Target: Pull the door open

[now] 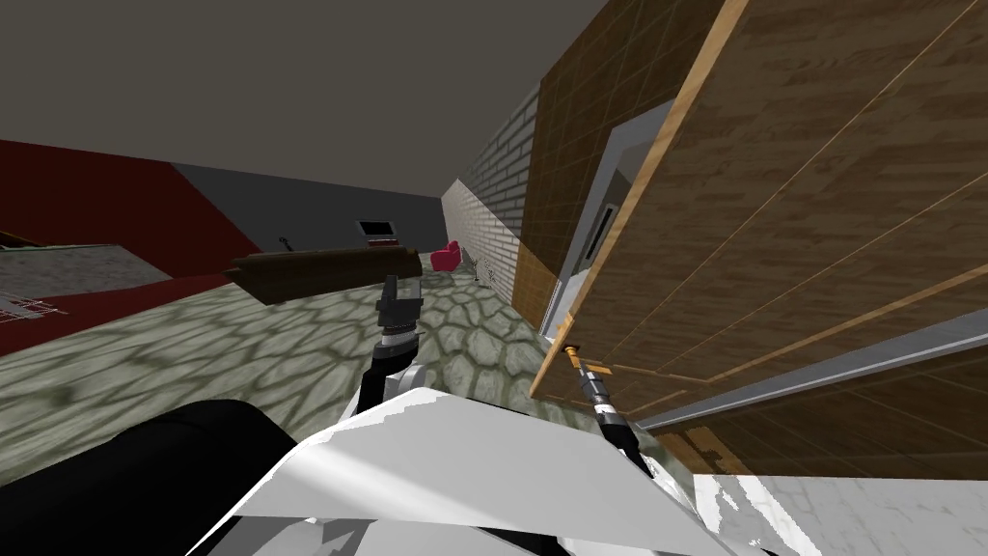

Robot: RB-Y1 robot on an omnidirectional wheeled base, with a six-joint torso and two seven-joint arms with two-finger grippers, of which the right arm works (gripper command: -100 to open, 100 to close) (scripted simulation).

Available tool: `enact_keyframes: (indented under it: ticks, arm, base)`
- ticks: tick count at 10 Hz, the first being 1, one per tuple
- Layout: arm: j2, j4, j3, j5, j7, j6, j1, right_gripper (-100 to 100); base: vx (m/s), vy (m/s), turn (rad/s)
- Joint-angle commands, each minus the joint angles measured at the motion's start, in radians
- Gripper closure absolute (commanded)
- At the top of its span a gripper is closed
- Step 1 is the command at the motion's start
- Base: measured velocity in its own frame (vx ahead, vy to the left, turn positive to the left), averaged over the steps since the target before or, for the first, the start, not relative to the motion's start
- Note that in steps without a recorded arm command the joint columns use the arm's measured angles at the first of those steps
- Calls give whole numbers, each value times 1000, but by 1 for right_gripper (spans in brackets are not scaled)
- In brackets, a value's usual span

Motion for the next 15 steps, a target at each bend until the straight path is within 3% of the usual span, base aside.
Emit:
enact_keyframes:
  ticks: [1,2,3,4,6,7,8,10,11,12,13,14,15]
  arm:
    - [-10,17,4,4,-10,-36,12,100]
    - [-10,17,4,4,-10,-36,12,100]
    - [-26,23,7,8,-25,-68,32,100]
    - [-26,38,7,8,-25,-68,32,100]
    - [-46,31,11,13,-44,-106,55,100]
    - [-37,19,12,13,-39,-89,51,100]
    - [-43,15,24,26,-44,-122,75,100]
    - [-46,15,28,30,-45,-135,83,100]
    - [-53,14,37,41,-48,-165,102,100]
    - [-53,14,37,41,-48,-165,102,100]
    - [-61,12,48,53,-51,-201,124,100]
    - [-61,12,48,53,-51,-201,124,100]
    - [-65,12,54,59,-53,-219,135,100]
  base:
    - [-125,-47,108]
    - [-109,-55,65]
    - [-162,-65,194]
    - [-134,-70,114]
    - [-184,-69,144]
    - [-90,-21,24]
    - [-13,7,-73]
    - [0,9,-59]
    - [12,2,-52]
    - [13,2,-37]
    - [13,0,-57]
    - [10,-7,-63]
    - [3,-10,-45]
